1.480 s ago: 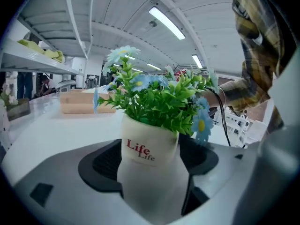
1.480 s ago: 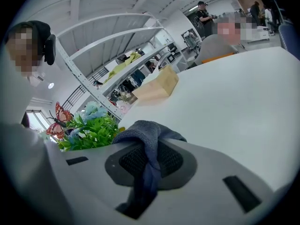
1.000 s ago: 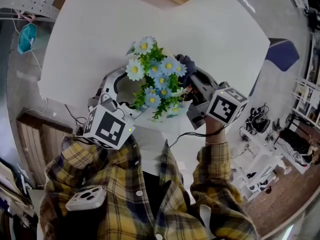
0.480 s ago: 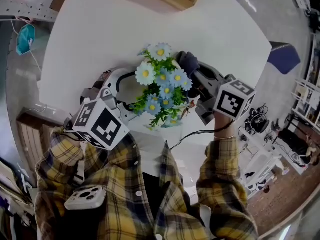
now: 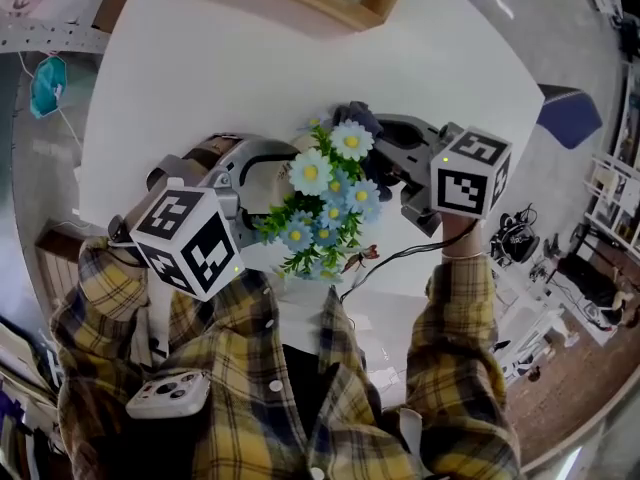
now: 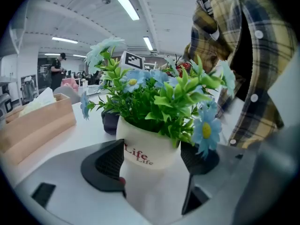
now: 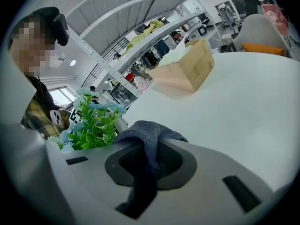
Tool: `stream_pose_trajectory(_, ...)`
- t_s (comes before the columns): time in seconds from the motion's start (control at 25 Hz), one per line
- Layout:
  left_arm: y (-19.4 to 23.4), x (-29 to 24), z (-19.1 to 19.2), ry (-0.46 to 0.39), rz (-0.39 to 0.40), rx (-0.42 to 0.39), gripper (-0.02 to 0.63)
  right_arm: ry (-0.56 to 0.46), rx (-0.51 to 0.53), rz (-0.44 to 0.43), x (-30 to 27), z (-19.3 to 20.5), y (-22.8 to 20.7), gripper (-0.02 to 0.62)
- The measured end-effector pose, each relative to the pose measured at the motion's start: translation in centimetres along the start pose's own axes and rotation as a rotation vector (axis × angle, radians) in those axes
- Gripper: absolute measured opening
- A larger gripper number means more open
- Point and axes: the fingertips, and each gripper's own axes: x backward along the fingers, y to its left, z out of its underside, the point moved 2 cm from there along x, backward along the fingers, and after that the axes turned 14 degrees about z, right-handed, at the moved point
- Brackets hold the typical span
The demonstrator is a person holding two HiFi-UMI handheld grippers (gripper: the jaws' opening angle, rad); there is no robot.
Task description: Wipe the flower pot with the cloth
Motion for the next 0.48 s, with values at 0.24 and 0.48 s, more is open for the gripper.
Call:
stream_pose_trajectory(0.24,0.6,-1.2,-2.0,0.070,0.150,-0.066,0.383,0.067,0.072,-0.143,0.6,-0.2,0.0,0.032)
stream_pose_trajectory(0.48,0.8,-1.1,-2.0,0.124,0.255,-0.118,0.383,0.118,0.128,-0.227,0.0,-0.3,1.1,0.032)
